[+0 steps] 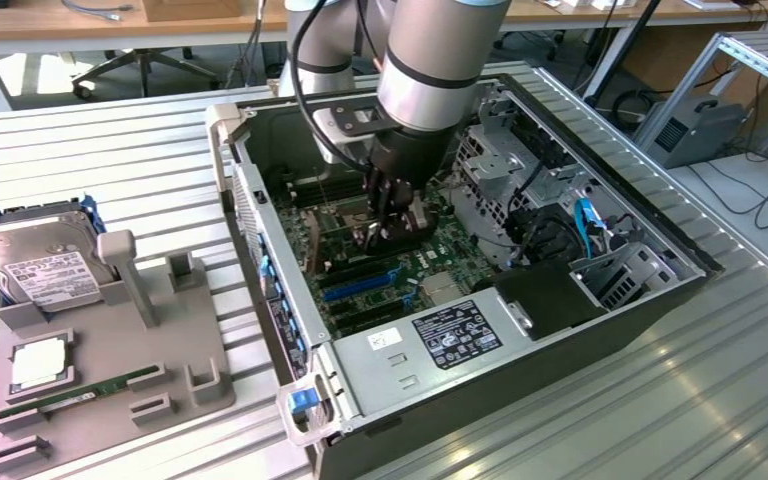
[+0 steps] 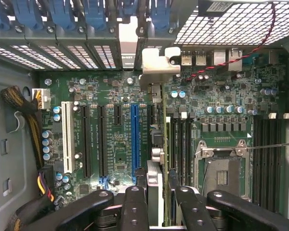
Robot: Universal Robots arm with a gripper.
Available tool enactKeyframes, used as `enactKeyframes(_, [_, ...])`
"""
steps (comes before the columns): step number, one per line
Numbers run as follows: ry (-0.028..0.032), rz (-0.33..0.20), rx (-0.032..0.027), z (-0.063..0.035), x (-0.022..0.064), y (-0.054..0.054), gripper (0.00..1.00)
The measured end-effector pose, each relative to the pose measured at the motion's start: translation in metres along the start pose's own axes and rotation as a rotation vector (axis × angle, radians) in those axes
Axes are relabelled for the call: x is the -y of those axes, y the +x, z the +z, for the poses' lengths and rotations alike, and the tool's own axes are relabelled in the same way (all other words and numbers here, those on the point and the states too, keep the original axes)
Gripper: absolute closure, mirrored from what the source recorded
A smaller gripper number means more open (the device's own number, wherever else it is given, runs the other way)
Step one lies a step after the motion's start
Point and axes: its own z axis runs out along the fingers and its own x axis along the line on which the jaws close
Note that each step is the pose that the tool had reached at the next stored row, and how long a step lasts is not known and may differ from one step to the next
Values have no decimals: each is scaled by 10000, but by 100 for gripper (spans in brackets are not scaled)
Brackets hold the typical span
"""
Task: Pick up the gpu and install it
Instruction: 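Insert the gpu into the slot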
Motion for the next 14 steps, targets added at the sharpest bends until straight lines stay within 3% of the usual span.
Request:
enactKeyframes(4, [1,0,-45,0,0,4,73])
enactKeyframes(8, [1,2,-128,-1,0,6,73])
enactKeyframes(14, [2,3,-131,0,0,0,73])
